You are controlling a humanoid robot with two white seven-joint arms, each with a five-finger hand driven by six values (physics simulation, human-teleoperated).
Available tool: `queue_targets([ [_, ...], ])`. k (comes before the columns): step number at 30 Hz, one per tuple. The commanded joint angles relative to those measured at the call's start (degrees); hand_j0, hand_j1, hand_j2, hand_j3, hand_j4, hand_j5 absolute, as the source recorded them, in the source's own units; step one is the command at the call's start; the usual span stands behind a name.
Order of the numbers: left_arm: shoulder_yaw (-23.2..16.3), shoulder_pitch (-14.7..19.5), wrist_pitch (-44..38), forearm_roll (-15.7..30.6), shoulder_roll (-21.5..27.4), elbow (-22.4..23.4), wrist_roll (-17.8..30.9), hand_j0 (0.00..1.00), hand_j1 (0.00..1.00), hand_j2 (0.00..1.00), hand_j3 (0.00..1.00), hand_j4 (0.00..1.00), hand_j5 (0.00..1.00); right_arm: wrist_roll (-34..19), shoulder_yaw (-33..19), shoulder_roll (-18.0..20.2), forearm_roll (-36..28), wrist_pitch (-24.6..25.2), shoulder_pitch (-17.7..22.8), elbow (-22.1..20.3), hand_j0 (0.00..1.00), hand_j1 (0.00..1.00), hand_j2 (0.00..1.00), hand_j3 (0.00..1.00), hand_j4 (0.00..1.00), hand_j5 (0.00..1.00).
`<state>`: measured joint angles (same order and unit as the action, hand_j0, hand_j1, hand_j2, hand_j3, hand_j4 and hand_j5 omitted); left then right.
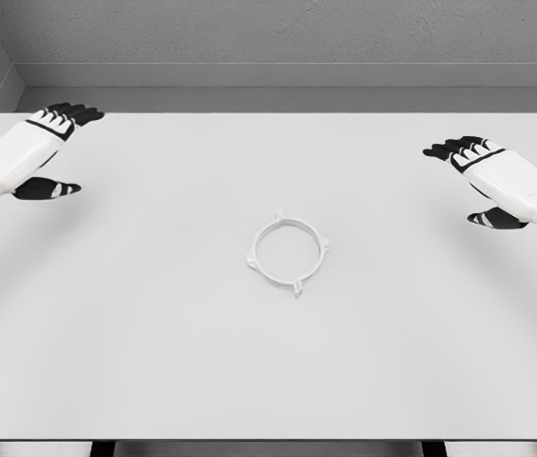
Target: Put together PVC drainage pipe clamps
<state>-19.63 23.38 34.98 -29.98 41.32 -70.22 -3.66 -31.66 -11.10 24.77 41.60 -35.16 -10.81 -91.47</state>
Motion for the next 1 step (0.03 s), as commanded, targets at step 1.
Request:
queue_targets([
  [1,0.12,0.00,0.02,0.36,0.17,-0.09,-0.03,1.00,1.00,1.00,1.00,1.00,1.00,0.11,0.02,0.02,-0.38,0.16,0.00,-0.11,1.00,1.00,1.00,1.00,1.00,1.00],
])
